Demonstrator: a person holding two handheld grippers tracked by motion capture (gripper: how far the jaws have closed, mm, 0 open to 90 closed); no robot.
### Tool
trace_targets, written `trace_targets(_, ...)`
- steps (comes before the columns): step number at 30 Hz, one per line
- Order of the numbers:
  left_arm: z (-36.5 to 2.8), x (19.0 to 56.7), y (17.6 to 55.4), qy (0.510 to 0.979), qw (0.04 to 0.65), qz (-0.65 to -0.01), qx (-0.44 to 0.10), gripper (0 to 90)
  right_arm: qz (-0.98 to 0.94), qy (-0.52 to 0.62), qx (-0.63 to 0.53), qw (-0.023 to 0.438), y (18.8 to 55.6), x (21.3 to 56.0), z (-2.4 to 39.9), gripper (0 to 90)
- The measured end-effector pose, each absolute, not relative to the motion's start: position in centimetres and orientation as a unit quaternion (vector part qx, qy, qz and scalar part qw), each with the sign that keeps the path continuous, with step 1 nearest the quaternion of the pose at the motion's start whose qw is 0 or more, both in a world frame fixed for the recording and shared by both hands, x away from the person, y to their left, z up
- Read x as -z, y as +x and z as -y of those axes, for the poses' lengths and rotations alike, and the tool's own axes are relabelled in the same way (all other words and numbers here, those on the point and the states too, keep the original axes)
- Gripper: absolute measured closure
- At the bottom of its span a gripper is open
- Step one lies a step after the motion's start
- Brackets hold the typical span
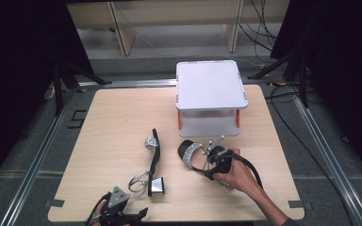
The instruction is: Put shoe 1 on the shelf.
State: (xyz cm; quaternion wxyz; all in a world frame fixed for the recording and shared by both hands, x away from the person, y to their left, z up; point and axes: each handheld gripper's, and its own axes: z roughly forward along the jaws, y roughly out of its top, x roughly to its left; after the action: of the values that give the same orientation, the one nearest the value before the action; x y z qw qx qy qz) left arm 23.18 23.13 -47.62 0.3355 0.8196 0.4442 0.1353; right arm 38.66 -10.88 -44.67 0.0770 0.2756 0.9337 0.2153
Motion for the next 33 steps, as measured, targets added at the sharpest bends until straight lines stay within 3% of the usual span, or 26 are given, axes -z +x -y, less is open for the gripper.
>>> trace_targets(1,-22.7,47.9,23.0,0.798,0.360,-0.464,-0.134,16.7,-0.935,0.277,-0.209,0.077,38.6,44.7,11.0,41.7)
trace_targets(2,-23.2,47.6,23.2,0.821,0.337,-0.440,-0.135,16.7,-0.938,0.264,-0.210,0.080,38.7,44.6,11.1,41.9)
trace_targets(3,-22.8,47.9,23.1,0.799,0.361,-0.462,-0.134,16.7,-0.942,0.242,-0.217,0.079,39.1,44.6,11.3,41.9)
trace_targets(4,-23.2,47.6,23.2,0.821,0.339,-0.439,-0.138,16.7,-0.947,0.232,-0.207,0.074,39.1,44.5,11.4,41.9)
trace_targets(11,-22.9,47.8,23.1,0.808,0.351,-0.451,-0.141,16.7,-0.951,0.216,-0.219,0.036,39.6,44.5,12.5,41.0)
trace_targets(14,-22.7,47.9,23.0,0.801,0.362,-0.456,-0.136,16.7,-0.952,0.233,-0.196,0.042,39.4,44.9,11.7,31.8)
trace_targets(16,-23.2,47.6,23.1,0.820,0.340,-0.439,-0.139,16.7,-0.953,0.234,-0.189,0.040,39.4,45.1,11.5,31.3)
trace_targets(21,-23.0,47.8,23.0,0.804,0.357,-0.454,-0.141,16.7,-0.959,0.224,-0.169,0.049,39.5,45.3,11.2,42.0)
trace_targets(24,-23.2,47.6,23.1,0.821,0.338,-0.438,-0.140,16.7,-0.961,0.218,-0.164,0.053,39.4,45.2,11.1,42.5)
trace_targets(33,-23.1,47.8,23.1,0.807,0.350,-0.453,-0.143,16.7,-0.956,0.225,-0.187,0.025,39.5,44.6,11.0,43.0)
